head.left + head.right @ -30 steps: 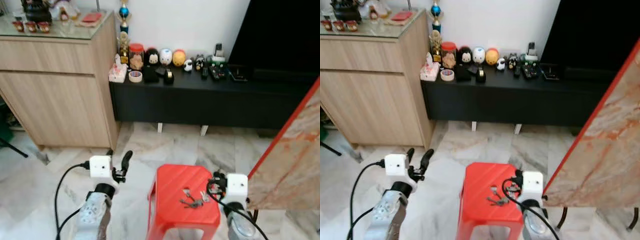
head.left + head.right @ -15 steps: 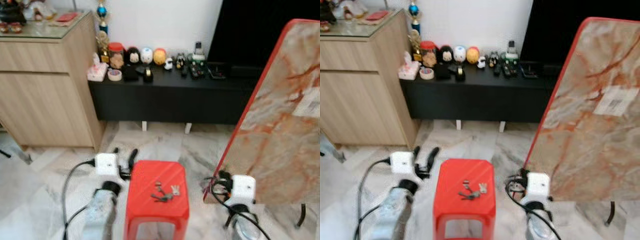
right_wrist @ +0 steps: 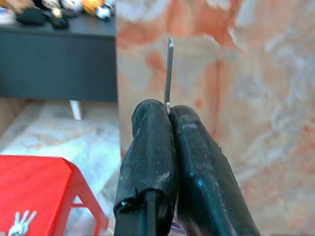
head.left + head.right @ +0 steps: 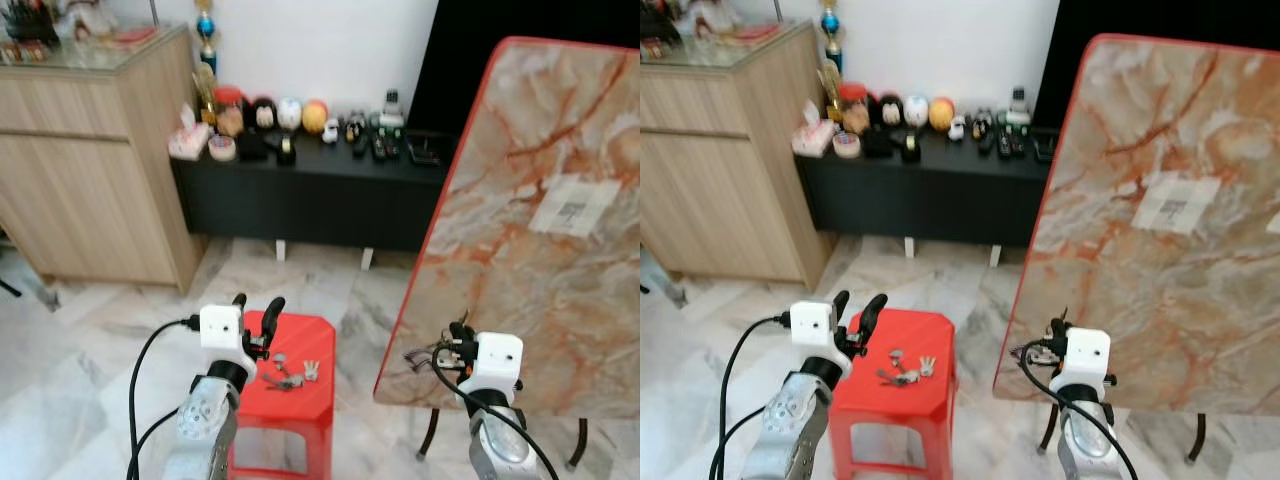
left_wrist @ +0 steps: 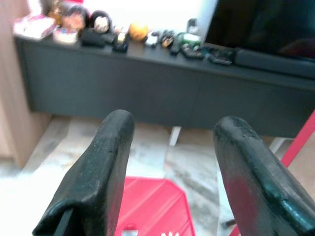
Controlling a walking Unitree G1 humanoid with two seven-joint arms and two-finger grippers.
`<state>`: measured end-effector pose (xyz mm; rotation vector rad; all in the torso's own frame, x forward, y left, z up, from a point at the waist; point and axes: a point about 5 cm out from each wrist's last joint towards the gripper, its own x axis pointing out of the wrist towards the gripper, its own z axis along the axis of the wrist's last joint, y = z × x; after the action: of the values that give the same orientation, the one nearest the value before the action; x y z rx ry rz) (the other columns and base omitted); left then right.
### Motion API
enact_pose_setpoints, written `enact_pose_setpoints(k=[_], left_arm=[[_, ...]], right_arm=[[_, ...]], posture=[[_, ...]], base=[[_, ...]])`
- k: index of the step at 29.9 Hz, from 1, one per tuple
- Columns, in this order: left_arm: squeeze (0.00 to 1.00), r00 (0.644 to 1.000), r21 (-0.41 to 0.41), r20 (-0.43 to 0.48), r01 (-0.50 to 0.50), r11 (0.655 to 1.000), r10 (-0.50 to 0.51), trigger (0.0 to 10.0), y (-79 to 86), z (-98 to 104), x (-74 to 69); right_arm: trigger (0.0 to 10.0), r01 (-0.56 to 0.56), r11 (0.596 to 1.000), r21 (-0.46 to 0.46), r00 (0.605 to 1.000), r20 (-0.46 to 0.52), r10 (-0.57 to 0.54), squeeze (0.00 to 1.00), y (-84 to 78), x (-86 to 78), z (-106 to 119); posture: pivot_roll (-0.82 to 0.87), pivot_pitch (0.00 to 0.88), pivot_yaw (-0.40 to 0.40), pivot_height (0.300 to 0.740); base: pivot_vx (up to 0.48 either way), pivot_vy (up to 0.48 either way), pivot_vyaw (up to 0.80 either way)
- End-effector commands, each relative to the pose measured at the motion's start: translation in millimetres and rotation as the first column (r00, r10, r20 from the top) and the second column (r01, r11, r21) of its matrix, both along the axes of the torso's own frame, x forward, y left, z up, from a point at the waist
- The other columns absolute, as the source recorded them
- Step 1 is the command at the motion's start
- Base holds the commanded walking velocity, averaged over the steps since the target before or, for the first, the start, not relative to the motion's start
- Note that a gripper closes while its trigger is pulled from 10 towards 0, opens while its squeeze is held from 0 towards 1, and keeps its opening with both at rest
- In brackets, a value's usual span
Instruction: Hang keys on a hook
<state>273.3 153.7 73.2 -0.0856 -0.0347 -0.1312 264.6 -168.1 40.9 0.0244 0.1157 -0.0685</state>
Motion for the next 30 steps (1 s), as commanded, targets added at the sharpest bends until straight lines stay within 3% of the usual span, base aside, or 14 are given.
enact_pose_setpoints(k=[1,13,30], left_arm=[[0.0,1.0,0.009,0.003,0.01,1.0,-0.01,10.0,-4.2,1,1.8],[0.0,1.0,0.014,0.003,0.005,1.0,-0.005,10.0,-4.4,1,2.6],[0.0,1.0,0.008,-0.002,0.016,1.0,-0.016,10.0,-5.2,-1,1.2]], right_arm=[[10.0,0.019,1.0,-0.008,0.999,0.04,-0.019,0.0,-6.0,3.9,10],[10.0,0.011,1.0,-0.001,0.997,0.079,-0.011,0.0,-3.4,13.5,24],[10.0,0.005,1.0,0.0,0.988,0.155,-0.005,0.0,1.7,37.8,47]], posture=[[0.03,0.001,-0.093,0.74],[0.02,0.003,-0.093,0.74],[0.03,0.0,-0.071,0.74]], base=[[0.0,-0.33,0.0],[0.0,-0.294,0.0],[0.0,0.0,0.0]])
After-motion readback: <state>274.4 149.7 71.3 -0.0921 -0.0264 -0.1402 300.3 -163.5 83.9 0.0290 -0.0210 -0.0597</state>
